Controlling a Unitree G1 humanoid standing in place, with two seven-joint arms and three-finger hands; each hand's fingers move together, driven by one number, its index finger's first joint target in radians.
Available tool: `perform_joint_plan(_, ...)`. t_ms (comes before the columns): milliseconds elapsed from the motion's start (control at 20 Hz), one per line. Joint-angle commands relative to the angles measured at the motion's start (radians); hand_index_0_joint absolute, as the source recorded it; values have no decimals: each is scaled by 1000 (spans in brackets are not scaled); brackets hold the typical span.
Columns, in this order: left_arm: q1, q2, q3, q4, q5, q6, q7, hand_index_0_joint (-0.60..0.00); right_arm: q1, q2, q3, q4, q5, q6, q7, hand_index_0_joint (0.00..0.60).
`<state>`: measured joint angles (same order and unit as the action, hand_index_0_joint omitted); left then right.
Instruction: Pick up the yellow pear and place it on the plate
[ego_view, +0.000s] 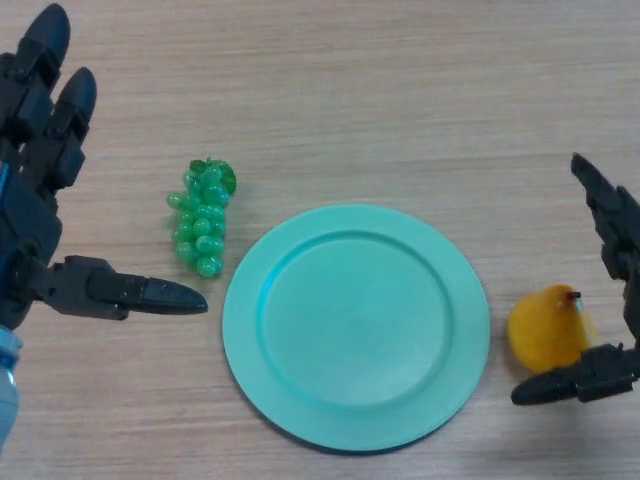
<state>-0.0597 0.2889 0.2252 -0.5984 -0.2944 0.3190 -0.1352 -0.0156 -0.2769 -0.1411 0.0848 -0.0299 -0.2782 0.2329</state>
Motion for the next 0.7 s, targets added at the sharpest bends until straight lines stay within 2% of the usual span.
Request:
perform_joint_plan(50, -27, 25, 31, -50, -7, -136, 18, 0, -65, -52, -65, 51, 32, -210, -99, 0)
perform_joint_plan(150, -24, 20, 24, -60, -3, -127, 14, 0, -94, -60, -58, 163, 41, -258, -142, 0)
perform_joint_plan(300, -27, 22, 26, -53, -4, -128, 10, 0, -133, -68, -42, 310, 61, -312, -158, 0)
perform_joint_plan(550, -13, 23, 38, -61, -20, -115, -6, 0, -152, -44, 3, 440, 69, -336, -165, 0)
perform_joint_plan(600, -12, 23, 38, -61, -20, -115, -7, 0, -152, -43, 4, 443, 69, -336, -164, 100)
perform_joint_plan(650, -10, 24, 41, -61, -19, -113, -11, 0, -150, -41, 8, 445, 80, -330, -154, 251)
perform_joint_plan(700, -10, 25, 45, -63, -20, -109, -15, 0, -145, -37, 11, 440, 93, -311, -140, 350)
